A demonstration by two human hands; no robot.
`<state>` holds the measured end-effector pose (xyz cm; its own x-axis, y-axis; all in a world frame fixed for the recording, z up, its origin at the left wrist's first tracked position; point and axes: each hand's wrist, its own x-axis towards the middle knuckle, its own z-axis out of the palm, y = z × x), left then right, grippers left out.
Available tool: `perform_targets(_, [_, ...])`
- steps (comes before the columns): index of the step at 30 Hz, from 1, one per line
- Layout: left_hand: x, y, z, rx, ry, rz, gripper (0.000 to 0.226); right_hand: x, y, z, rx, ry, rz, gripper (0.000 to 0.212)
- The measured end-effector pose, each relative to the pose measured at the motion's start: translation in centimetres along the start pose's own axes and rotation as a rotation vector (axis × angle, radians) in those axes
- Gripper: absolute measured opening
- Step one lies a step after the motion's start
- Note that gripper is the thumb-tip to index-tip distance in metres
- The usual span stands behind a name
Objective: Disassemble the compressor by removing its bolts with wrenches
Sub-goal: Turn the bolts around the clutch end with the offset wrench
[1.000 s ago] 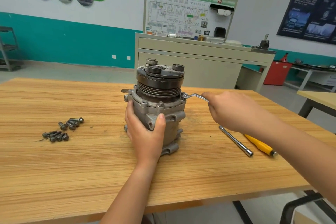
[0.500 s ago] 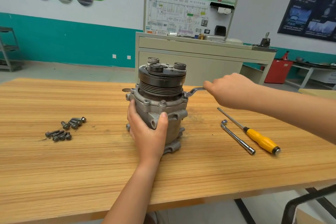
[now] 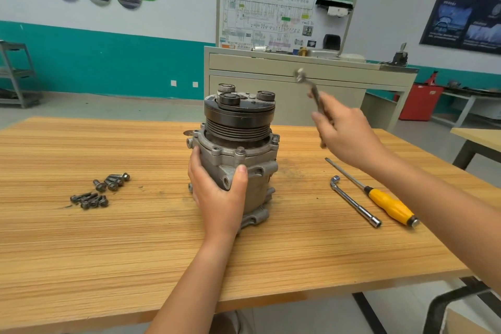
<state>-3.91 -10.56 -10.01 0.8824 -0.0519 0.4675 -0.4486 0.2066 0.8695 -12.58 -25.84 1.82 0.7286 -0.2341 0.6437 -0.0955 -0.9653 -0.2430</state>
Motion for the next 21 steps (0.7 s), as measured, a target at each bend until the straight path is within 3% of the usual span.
perform_targets(5, [0.0,0.0,-0.1,-0.001,0.005,0.006,0.093,-3.4,-1.6,-1.8,-0.416,-0.260,-0.015,0.033])
perform_targets(9, [0.0,0.0,0.0,-0.007,0.005,0.003,0.093,-3.1,-2.4,-1.7,-0.610,-0.341,0.004,0.039])
perform_targets(14, [0.0,0.1,0.0,-0.005,0.001,0.005,0.094,-1.6,-4.5,-1.7,-0.881,-0.401,-0.155,0.033])
perform_targets(21, [-0.1,0.2,-0.2,-0.010,-0.002,0.008,0.095,-1.8,-4.7,-1.7,-0.990,-0.463,-0.227,0.033])
